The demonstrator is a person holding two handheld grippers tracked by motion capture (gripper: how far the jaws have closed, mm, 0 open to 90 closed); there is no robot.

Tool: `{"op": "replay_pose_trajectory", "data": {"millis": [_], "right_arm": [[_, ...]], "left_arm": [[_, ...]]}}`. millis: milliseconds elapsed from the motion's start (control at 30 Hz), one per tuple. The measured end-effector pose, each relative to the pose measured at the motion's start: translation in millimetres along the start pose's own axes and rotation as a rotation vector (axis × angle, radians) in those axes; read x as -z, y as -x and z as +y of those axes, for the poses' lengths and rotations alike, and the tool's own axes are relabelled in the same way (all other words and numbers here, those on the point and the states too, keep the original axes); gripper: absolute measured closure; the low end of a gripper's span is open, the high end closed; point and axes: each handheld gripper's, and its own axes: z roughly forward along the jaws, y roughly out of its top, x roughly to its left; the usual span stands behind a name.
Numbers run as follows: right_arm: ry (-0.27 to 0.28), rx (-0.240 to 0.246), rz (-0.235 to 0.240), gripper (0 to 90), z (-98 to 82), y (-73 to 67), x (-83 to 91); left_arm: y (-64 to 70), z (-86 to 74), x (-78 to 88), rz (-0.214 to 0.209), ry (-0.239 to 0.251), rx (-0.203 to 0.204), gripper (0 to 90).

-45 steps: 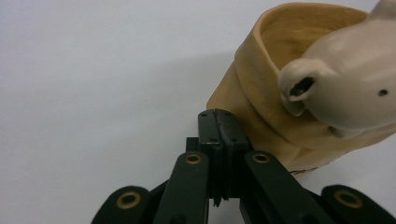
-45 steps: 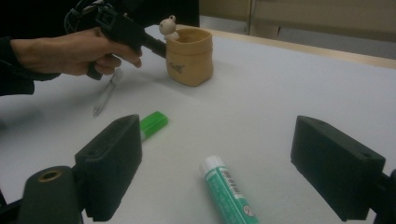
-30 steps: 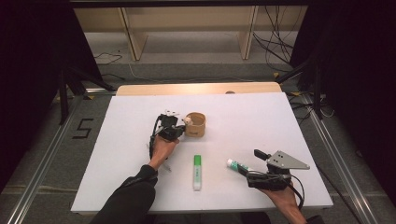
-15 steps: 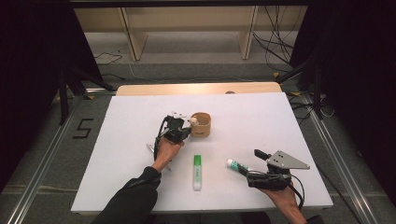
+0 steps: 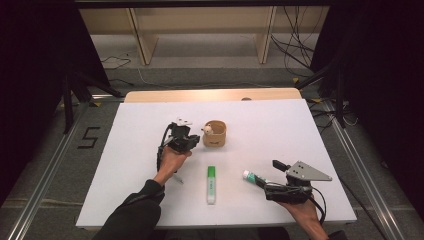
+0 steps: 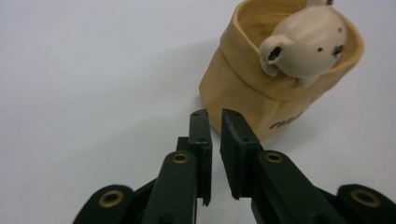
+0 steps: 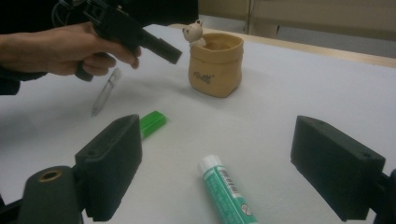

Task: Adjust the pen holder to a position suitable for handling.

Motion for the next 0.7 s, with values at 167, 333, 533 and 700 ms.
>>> {"op": "replay_pose_trajectory", "data": {"millis": [167,333,533,700], "right_arm": [[-0.002,0.004,0.0,17.4,0.2,-0.8,-0.3],[0.0,0.001,0.004,17.4,0.2,-0.1,0.2],[-0.004,0.003,0.008,17.4,0.1,-0.8,-0.7],[-0.003,0.004,0.009,17.4,0.0,-0.9,-0.7]], "left_arm": [[-8.1,2.7,18.8,-0.036,-0.005,-0.066,68.1],[-18.4,4.1,31.7,-0.046,-0.045,-0.123,53.3],[-27.3,5.2,41.1,-0.062,-0.12,-0.165,40.0],[-29.5,6.1,48.6,-0.062,-0.149,-0.198,32.1]]}}
